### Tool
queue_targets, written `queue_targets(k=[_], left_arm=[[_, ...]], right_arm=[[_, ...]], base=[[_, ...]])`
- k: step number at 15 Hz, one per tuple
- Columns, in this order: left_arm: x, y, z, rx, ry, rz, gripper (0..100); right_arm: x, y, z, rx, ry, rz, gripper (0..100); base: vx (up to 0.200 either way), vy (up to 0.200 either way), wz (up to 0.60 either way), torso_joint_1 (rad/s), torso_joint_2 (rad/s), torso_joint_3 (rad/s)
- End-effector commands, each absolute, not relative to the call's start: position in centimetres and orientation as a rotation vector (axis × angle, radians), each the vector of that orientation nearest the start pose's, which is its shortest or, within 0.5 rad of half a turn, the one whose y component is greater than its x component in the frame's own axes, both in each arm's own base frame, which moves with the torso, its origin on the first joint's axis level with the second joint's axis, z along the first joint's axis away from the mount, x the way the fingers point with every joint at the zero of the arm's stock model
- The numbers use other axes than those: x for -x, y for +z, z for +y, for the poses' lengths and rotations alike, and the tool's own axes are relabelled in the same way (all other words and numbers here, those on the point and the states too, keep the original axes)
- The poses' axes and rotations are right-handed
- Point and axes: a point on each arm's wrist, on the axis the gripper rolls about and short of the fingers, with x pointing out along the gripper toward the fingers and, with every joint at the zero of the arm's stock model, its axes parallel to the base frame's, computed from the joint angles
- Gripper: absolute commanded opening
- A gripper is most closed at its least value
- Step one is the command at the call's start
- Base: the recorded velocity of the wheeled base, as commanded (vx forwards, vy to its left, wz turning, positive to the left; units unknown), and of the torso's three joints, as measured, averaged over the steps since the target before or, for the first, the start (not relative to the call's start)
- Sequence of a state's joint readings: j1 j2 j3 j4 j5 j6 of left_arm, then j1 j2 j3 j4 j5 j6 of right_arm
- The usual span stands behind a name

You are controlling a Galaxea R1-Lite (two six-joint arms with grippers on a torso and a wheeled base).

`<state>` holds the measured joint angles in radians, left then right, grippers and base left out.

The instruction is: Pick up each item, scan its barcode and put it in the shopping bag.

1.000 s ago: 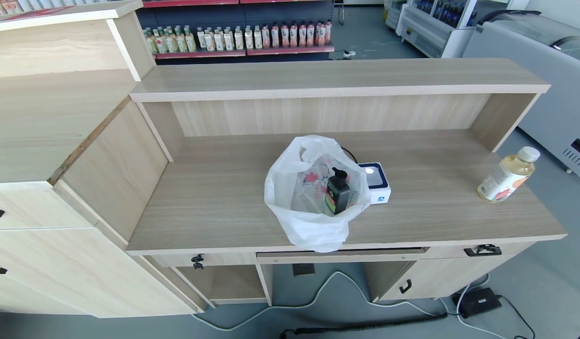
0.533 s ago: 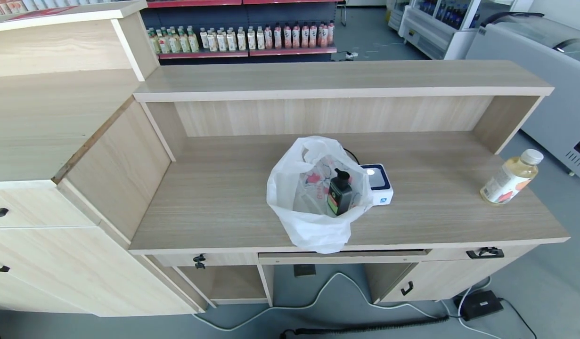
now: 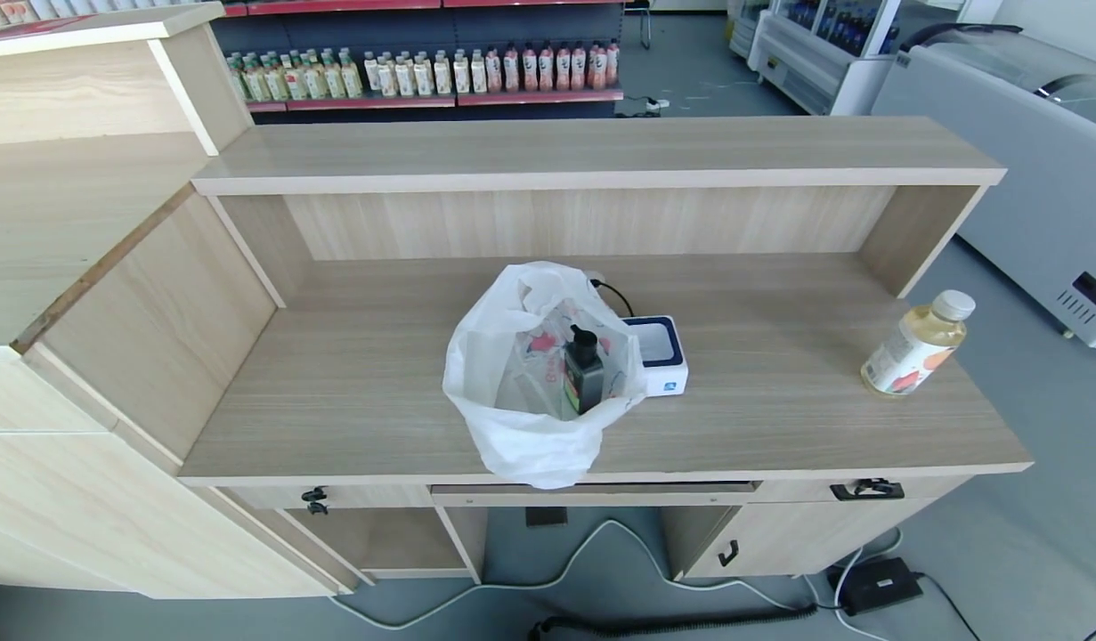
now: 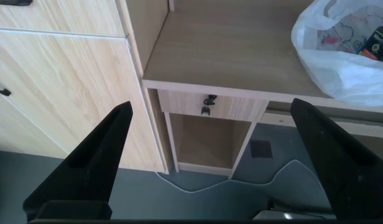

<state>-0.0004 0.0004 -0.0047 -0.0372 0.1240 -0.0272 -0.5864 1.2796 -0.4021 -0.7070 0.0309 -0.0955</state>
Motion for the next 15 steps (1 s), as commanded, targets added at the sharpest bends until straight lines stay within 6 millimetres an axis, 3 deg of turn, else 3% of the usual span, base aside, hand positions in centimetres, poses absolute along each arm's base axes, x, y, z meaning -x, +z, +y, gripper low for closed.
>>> queue_targets(k=[1,4,8,12,15], left_arm=[[2.3,8.0,0.3,0.03,0.124,-0.043,100],[2.3,8.1,0.3,0.03,0.125,-0.046,100],[2.3,8.1,0.3,0.03,0.125,-0.046,100],[2.3,8.1,0.3,0.03,0.125,-0.046,100],[2.3,8.1,0.3,0.03,0.125,-0.046,100]], right_arm=[[-16.7,17.2,-11.0,0.029,-0.535,0.229,100],[-18.0,16.6,-11.6,0.019,-0.445,0.251,100],[-20.7,15.6,-12.9,0.13,-0.344,0.302,100],[-23.6,14.8,-11.5,0.142,-0.19,0.298,100],[-25.5,13.6,-12.0,0.167,-0.186,0.232,100]], base=[[0.0,-0.2,0.0,0.002,0.0,0.002],[0.0,-0.067,0.0,0.001,0.0,-0.001],[0.0,0.0,0.0,0.0,0.0,0.0],[0.0,0.0,0.0,0.0,0.0,0.0],[0.0,0.0,0.0,0.0,0.0,0.0]])
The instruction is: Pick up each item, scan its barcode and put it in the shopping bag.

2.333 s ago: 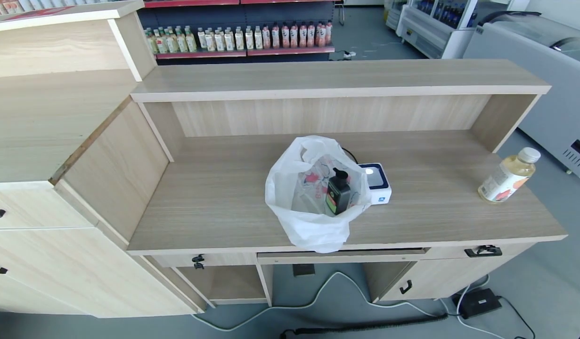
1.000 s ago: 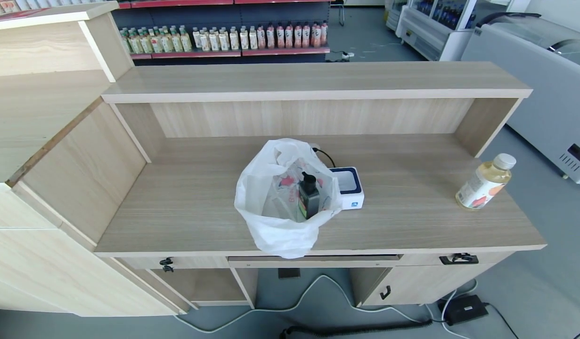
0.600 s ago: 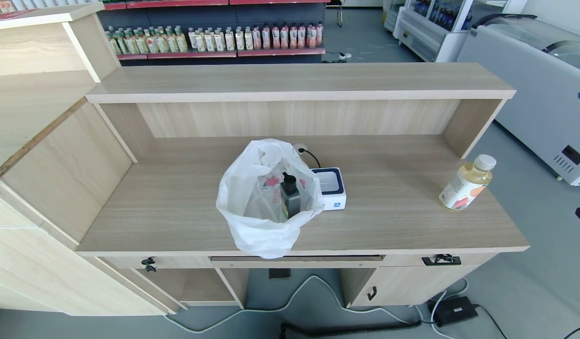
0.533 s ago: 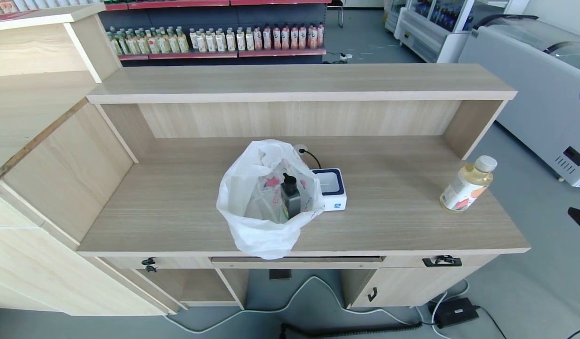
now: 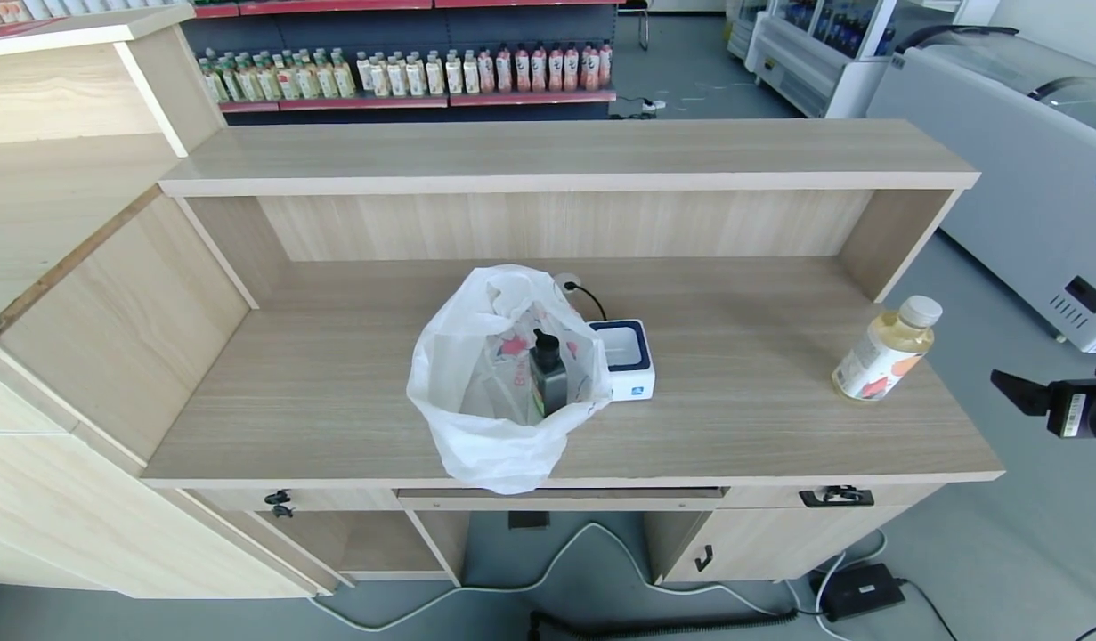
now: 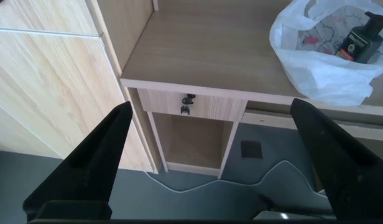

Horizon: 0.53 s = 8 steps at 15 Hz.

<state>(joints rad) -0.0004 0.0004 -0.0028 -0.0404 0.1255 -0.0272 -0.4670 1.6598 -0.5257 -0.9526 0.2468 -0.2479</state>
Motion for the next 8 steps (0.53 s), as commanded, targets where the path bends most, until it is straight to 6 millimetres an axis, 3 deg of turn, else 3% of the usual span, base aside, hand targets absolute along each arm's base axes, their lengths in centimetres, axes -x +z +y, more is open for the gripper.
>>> queue_targets(k=[1,5,8], left_arm=[[2.3,8.1,0.3,0.03,0.125,-0.046,100],[2.3,8.1,0.3,0.03,0.125,-0.046,100],[2.3,8.1,0.3,0.03,0.124,-0.046,100]], right_arm=[[-26.3,12.8,-12.4,0.17,-0.188,0.215,100],[-28.1,10.6,-12.3,0.163,-0.161,0.218,100],[-30.2,10.3,-12.5,0.161,-0.148,0.195,100]], base=[[0.0,0.0,0.0,0.0,0.0,0.0],[0.0,0.0,0.0,0.0,0.0,0.0],[0.0,0.0,0.0,0.0,0.0,0.0]])
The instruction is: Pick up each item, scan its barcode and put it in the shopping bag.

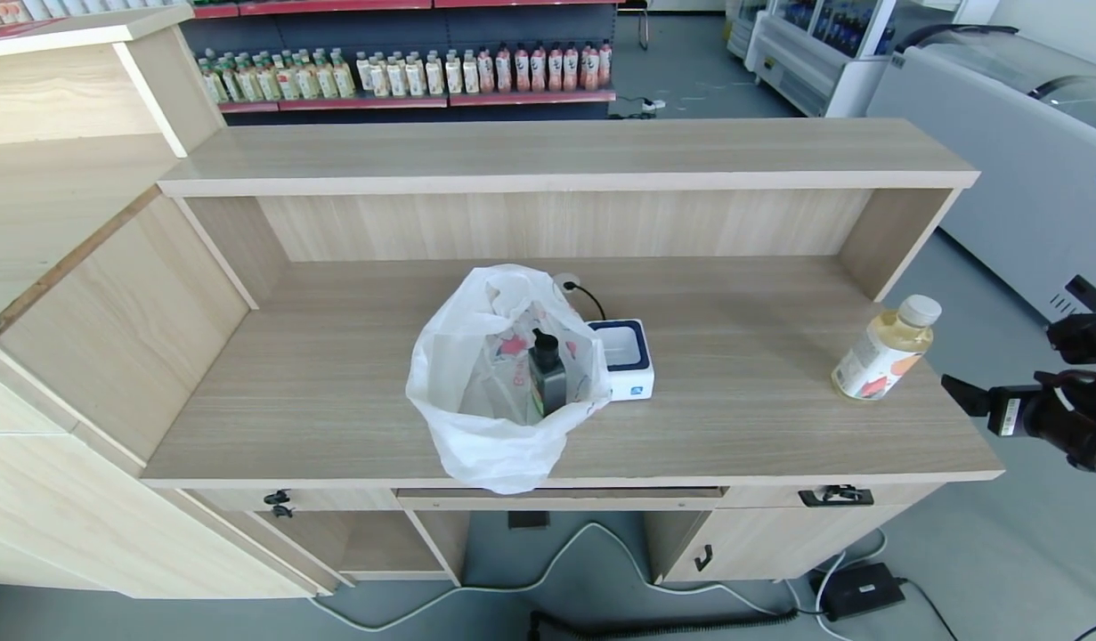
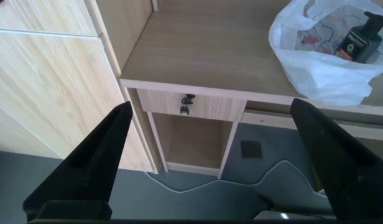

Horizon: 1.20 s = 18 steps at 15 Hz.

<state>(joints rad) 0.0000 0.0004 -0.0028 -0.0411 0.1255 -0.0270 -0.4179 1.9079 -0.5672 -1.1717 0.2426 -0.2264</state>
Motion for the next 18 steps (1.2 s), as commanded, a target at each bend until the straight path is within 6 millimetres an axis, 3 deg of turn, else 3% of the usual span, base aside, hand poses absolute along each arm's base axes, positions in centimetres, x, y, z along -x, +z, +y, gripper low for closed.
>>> queue_targets(k=[1,6,18], left_arm=[[2.3,8.1,0.3,0.03,0.125,-0.046,100],[2.3,8.1,0.3,0.03,0.125,-0.046,100],[2.3,8.1,0.3,0.03,0.125,-0.046,100]], right_arm=[[-30.8,10.3,-12.7,0.164,-0.147,0.185,100],[-33.4,10.8,-12.2,0.083,-0.118,0.125,100],[-36.8,9.6,-10.5,0.095,-0.102,0.117,100]], base=[[0.0,0.0,0.0,0.0,0.0,0.0],[0.0,0.0,0.0,0.0,0.0,0.0],[0.0,0.0,0.0,0.0,0.0,0.0]])
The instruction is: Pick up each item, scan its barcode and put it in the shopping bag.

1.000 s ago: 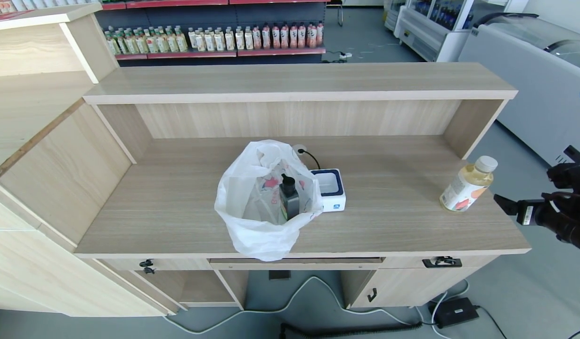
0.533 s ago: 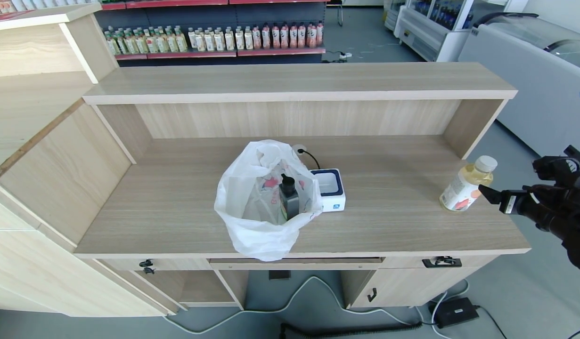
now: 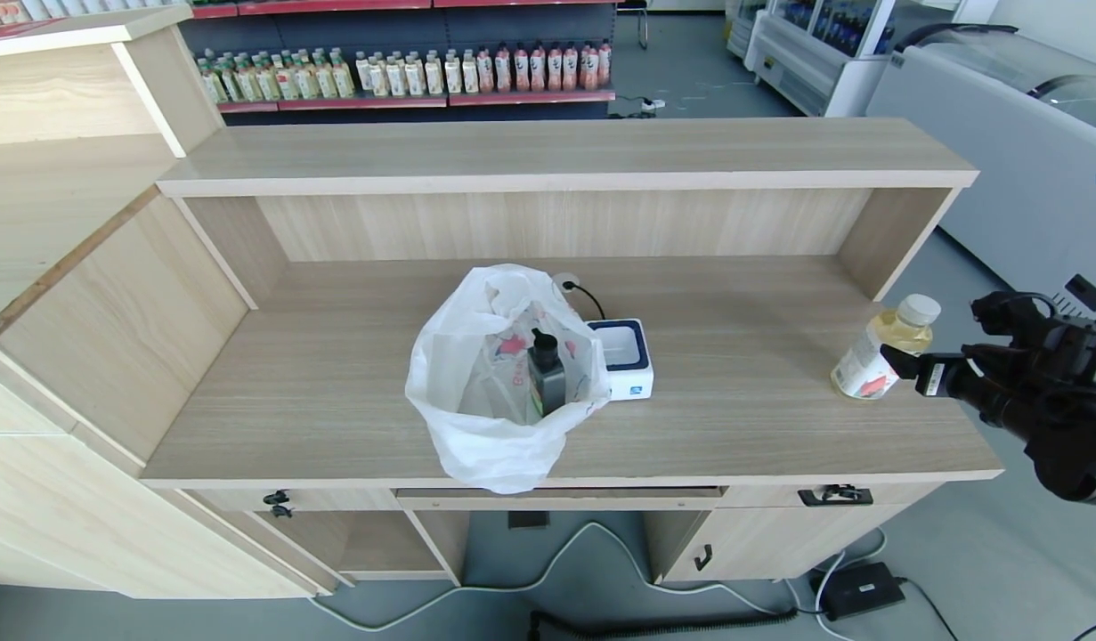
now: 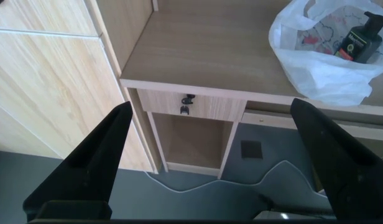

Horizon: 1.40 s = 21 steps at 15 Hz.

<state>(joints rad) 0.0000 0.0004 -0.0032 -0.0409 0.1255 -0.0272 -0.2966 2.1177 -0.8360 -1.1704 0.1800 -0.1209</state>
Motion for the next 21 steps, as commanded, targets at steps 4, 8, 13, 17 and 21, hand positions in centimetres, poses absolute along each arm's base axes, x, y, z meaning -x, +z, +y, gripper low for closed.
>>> queue_targets(k=[4,8,13,17,21], left_arm=[[2.3,8.1,0.3,0.03,0.125,-0.046,100],[2.3,8.1,0.3,0.03,0.125,-0.046,100],[2.3,8.1,0.3,0.03,0.125,-0.046,100],[2.3,8.1,0.3,0.03,0.125,-0.046,100],[2.3,8.1,0.3,0.03,0.125,-0.046,100]], right_arm=[[-37.6,8.8,-9.8,0.093,-0.078,0.129,100],[-39.0,8.4,-9.5,0.099,-0.088,0.115,100],[-40.5,7.6,-9.3,0.103,-0.081,0.106,100],[-41.4,7.0,-9.0,0.104,-0.07,0.104,100],[-41.9,6.7,-9.0,0.107,-0.069,0.098,100]], base=[[0.0,0.0,0.0,0.0,0.0,0.0],[0.0,0.0,0.0,0.0,0.0,0.0],[0.0,0.0,0.0,0.0,0.0,0.0],[0.0,0.0,0.0,0.0,0.0,0.0],[0.0,0.0,0.0,0.0,0.0,0.0]])
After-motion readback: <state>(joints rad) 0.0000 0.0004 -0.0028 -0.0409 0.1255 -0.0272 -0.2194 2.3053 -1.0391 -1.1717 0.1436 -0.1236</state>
